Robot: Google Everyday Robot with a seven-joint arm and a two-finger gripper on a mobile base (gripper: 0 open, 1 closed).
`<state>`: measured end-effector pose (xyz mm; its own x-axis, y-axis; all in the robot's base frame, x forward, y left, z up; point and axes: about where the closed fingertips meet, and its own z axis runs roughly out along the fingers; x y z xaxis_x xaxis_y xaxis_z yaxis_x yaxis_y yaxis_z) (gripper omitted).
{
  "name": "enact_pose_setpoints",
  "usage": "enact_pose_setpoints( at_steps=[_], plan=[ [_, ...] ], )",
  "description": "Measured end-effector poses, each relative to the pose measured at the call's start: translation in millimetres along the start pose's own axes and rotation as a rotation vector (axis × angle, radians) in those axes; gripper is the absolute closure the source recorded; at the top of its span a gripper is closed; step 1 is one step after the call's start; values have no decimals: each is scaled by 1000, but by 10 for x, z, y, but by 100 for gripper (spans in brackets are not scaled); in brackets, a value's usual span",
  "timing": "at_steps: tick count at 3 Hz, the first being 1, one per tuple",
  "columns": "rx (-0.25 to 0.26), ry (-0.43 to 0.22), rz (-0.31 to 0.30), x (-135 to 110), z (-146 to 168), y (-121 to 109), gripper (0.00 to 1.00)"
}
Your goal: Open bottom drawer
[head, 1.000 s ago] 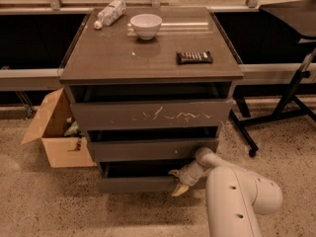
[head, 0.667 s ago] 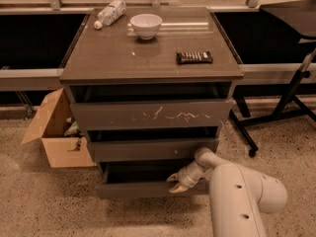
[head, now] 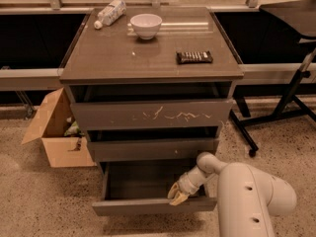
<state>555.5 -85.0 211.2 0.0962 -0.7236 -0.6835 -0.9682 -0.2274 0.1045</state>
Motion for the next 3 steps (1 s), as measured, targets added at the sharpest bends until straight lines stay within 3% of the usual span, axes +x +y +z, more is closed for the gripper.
enact_pose_setpoints(
  at_steps=[1,3],
  plan=[
    [0,0,0,0,0,1,97],
    [0,0,0,0,1,1,50]
  ],
)
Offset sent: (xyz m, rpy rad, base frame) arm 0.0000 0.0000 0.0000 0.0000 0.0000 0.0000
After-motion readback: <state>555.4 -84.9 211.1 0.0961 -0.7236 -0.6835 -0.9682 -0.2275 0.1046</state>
